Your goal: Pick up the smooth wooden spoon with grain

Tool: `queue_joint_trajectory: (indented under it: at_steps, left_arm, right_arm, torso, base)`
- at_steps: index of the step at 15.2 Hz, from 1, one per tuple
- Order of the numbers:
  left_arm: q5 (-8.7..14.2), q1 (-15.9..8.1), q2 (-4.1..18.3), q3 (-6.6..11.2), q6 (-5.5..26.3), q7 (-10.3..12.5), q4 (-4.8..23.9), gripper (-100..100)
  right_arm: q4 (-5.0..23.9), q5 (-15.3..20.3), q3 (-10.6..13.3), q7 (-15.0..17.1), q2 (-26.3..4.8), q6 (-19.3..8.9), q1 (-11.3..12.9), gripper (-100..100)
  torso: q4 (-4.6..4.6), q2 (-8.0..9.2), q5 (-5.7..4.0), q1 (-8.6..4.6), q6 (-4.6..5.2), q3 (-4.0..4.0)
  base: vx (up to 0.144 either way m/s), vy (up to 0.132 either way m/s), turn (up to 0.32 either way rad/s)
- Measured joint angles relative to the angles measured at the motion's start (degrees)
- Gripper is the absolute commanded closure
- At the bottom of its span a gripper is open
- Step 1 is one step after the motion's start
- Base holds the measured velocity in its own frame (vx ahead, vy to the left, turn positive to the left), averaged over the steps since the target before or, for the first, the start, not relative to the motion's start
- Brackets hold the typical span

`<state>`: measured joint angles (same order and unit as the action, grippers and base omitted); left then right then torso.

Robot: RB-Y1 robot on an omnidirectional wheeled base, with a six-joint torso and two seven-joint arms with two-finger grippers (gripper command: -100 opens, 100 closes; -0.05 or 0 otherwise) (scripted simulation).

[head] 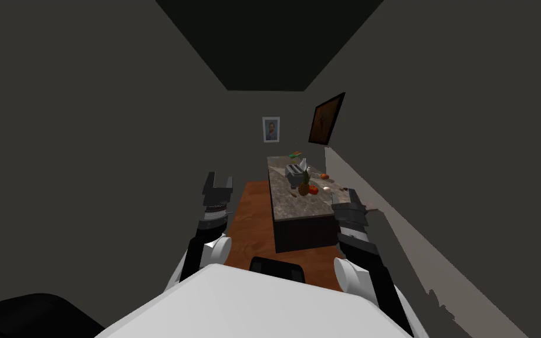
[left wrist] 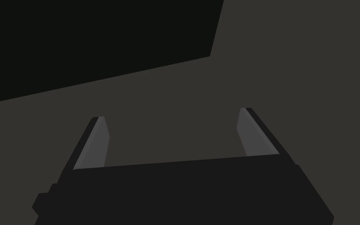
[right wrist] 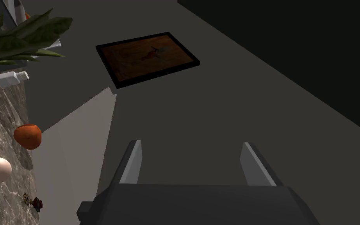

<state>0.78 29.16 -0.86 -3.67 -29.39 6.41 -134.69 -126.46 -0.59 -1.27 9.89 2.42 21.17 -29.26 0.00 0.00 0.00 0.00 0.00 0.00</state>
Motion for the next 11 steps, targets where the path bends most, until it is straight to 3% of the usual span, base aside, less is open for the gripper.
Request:
queue_joint_trajectory:
  at_steps: [5, 11]
  left_arm:
    - [0.0, 0.0, 0.0, -0.01, 0.0, 0.0, 0.0, 0]
    - [0.0, 0.0, 0.0, -0.01, 0.0, 0.0, 0.0, 0]
  right_arm:
    - [0.6, -0.3, -0.5, -1.4, -5.2, 0.1, -1.5, -100]
    - [1.4, -0.9, -1.4, -4.8, -11.5, 0.0, -5.2, -100]
  torso:
    - [0.01, 0.06, 0.05, 0.26, -0.01, 0.03]
    - [0.01, 0.07, 0.1, 0.48, -0.01, 0.04]
  base:
    - [-0.01, 0.064, 0.034]
    - [-0.008, 0.106, 0.059]
